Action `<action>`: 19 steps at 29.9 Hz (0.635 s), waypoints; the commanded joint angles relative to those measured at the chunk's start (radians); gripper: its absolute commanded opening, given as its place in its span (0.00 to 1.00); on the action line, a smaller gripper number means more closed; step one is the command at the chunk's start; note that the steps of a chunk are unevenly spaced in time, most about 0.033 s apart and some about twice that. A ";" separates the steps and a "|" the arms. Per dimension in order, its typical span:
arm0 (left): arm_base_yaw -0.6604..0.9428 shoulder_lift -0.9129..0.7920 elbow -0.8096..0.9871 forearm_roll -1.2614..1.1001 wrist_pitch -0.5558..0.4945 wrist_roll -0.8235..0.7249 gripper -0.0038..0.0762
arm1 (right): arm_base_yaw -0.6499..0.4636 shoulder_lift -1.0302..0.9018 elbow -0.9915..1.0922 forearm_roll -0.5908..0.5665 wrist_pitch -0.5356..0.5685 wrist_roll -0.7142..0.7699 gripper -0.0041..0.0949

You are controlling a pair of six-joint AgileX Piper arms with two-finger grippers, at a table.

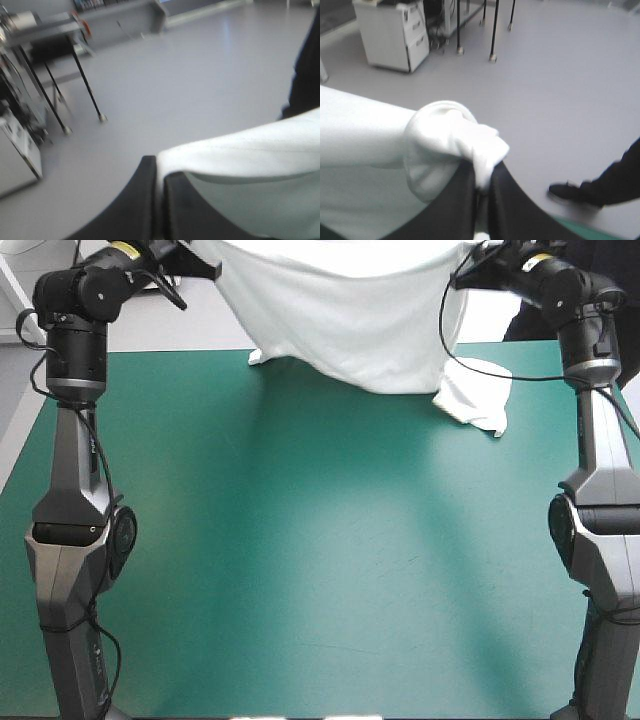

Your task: Fold the cloth

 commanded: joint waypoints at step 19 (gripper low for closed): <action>0.001 -0.129 0.440 -0.071 0.397 -0.178 0.02 | -0.012 -0.203 0.451 -0.019 0.278 -0.024 0.02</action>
